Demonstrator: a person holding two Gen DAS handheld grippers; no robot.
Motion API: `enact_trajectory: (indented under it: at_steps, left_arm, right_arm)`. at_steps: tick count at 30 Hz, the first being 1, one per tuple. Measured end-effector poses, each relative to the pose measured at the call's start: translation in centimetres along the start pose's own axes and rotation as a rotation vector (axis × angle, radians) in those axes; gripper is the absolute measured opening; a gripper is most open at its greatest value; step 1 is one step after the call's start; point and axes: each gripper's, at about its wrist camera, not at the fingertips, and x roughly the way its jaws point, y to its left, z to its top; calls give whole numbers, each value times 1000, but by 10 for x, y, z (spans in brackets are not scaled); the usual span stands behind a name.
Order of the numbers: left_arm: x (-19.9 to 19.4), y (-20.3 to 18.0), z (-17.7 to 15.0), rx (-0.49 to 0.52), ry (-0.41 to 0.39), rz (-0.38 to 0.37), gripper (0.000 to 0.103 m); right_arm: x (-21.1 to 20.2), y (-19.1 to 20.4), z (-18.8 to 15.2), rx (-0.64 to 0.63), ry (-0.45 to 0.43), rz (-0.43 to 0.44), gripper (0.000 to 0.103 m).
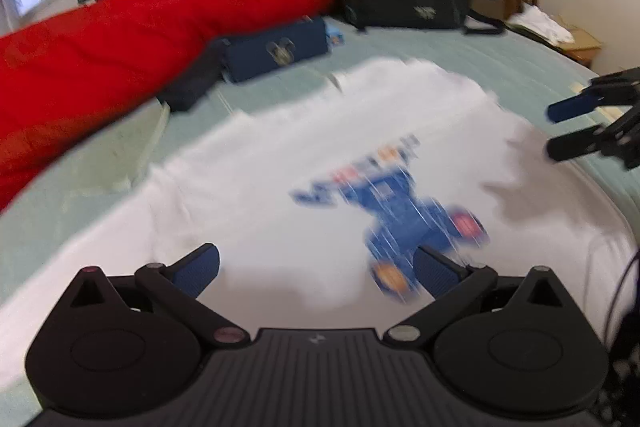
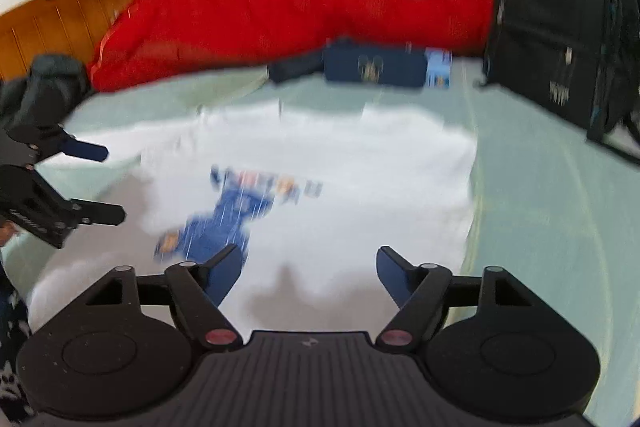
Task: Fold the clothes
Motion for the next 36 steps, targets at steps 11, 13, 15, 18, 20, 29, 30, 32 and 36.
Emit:
enact_trajectory:
  at_steps: [11,13,15,18,20,29,30,32,36]
  left_arm:
    - [-23,-25,-103,-92,-9,-36,102]
    - [-30,-25,-111,-101,-7,-30,102]
    - [-34,-25,-109,-103,-15,-31,102]
    - [-40,-26,-107,-107,-29,-34,102]
    - [-44,-26,-105,-110,-39,-36,102]
    - [-31,-25,-112,-161,-31,-71,102]
    - [-36,-21,-112,-164,-40,-73,102]
    - [-46,-10,-110,-181,-61,-67,102]
    - [-73,32,-103,-187,-139,52,102]
  right_arm:
    - [7,33,-89,48,-3,-164,103]
    - [8,34,-91,51,-14,-169,103]
    - [8,36,-92,44,-20,-177,103]
    - [8,36,-94,39,-28,-181,103]
    - [8,36,-95,37,-34,-180,103]
    - [4,41,-96,46,-18,-200,103]
    - [4,42,-96,47,-16,-202,103]
    - [2,43,-94,55,-5,-208,103]
    - [-8,50,-83,92,-1,-176,103]
